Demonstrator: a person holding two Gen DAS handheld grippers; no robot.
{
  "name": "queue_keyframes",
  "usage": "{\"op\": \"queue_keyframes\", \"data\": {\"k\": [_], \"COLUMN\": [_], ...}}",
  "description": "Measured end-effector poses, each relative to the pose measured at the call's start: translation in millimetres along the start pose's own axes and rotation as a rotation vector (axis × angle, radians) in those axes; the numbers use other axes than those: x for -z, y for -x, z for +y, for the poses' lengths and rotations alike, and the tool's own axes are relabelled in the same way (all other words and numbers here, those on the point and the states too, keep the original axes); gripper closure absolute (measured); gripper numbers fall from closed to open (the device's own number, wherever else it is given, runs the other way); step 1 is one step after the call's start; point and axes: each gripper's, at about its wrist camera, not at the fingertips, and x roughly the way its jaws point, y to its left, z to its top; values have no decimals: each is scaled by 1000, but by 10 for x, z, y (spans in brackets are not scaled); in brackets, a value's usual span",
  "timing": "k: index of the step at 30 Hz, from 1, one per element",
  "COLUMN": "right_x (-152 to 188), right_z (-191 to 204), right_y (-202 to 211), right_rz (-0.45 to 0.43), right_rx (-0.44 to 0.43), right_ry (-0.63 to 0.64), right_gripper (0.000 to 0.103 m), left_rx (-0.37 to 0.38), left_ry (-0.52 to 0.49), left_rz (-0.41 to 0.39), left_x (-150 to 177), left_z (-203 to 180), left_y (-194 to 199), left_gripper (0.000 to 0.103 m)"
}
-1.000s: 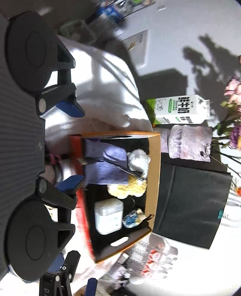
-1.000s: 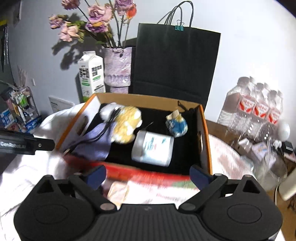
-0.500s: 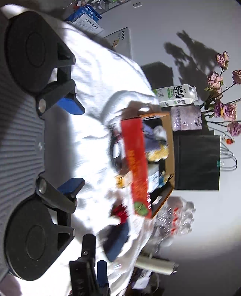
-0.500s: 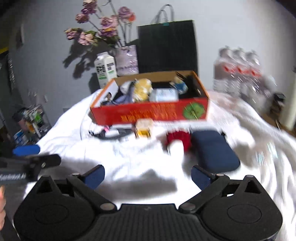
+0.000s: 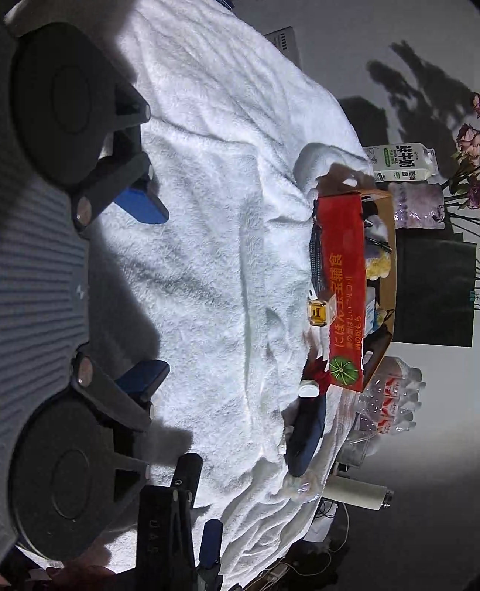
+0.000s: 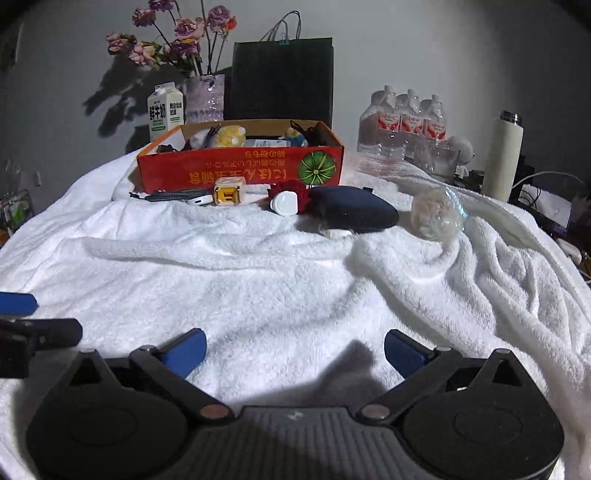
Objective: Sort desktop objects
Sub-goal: 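Withdraw both open tools from the box back over the towel, then grasp the black braided cable with pink band using the right tool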
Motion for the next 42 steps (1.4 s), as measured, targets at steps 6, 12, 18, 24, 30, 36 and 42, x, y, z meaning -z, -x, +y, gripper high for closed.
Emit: {"op": "queue_keyframes", "data": {"k": [6, 12, 18, 24, 30, 36, 42], "right_x": [-4, -136, -527, -703, -655, -717, -1148], "right_z": [-66, -43, 11, 49, 52, 97, 513], "right_y": [-46, -10, -190, -479, -594, -625, -871], "right_rz": [13, -27, -93, -73, -41, -38, -81], "right_rx": [-25, -64, -181, -198, -180, -226, -390], "right_ry": [-43, -15, -17, -50, -47, -37, 50], "right_gripper": [0, 9, 17, 20, 22, 23, 23], "left_rx": [3, 30, 82, 110, 121, 132, 173], "left_ry": [9, 15, -29, -219, -151, 42, 246], "left_rz": [-1, -47, -99, -24, 23, -106, -111], "left_x": [-37, -332, -987, -1480, -1526, -1222, -977], "left_z": [46, 191, 384, 232, 327, 669, 1091], "left_y": [-35, -77, -500, -1297, -1524, -752, -462], "left_gripper": [16, 16, 40, 48, 78, 102, 102]}}
